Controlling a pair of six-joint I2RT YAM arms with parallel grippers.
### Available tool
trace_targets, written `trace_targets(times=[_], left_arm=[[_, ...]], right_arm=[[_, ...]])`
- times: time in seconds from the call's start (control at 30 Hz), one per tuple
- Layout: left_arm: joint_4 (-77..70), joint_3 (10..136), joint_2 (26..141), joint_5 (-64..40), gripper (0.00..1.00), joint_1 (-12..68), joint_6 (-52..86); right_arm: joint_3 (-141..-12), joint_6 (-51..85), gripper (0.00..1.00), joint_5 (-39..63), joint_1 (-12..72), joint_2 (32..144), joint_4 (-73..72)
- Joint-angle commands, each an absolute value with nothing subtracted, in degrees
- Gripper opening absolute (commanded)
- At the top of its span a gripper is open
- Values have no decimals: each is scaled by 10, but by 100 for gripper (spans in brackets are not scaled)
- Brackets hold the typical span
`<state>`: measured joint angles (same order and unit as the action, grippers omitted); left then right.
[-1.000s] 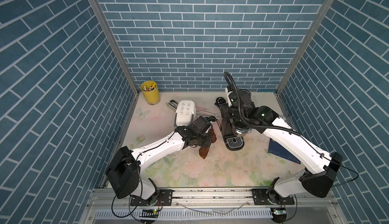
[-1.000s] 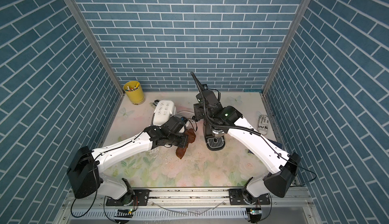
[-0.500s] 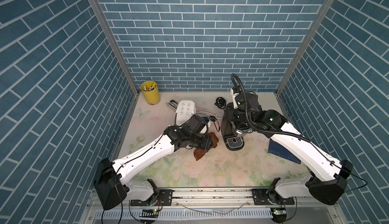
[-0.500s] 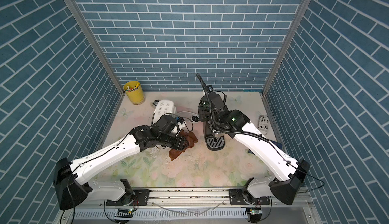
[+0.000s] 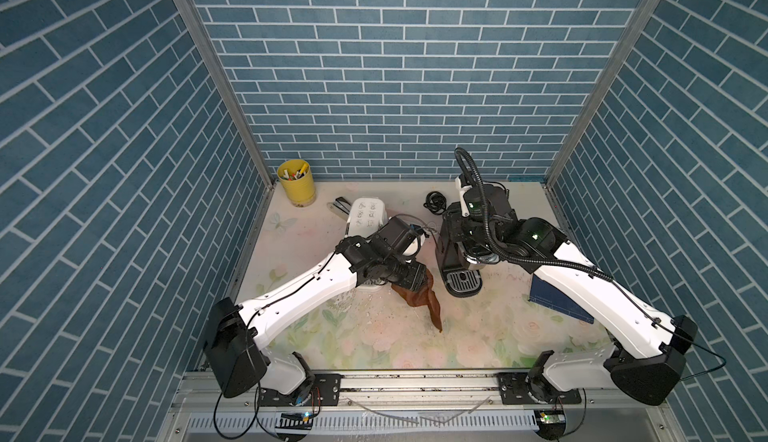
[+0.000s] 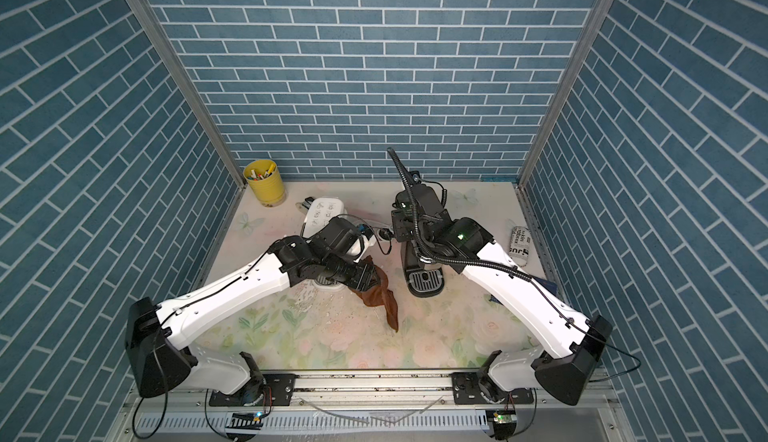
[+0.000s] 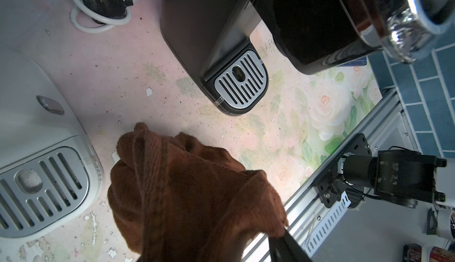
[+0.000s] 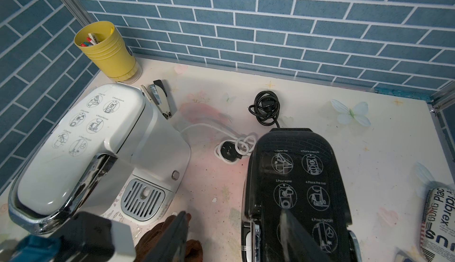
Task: Wipe the surface of a coffee machine
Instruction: Place the cleaning item at the center of the board.
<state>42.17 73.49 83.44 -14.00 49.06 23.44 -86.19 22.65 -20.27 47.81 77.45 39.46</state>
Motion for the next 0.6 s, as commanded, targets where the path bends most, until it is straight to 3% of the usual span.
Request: trace_targets(times=[0.0,0.2,0.4,0.57], left_arm=[[432,721,856,-154,60,493,229],[360,600,847,-220,66,494,274],[419,638,832,-169,65,495,233],[363,672,807,-229,63,495,239]], right_arm=[[-860,230,59,-212,476,757,412],[-824,232,59,-220,476,720,428],[-818,232,59,-220,476,718,427],[-825,229,59,-217,477,727,424]])
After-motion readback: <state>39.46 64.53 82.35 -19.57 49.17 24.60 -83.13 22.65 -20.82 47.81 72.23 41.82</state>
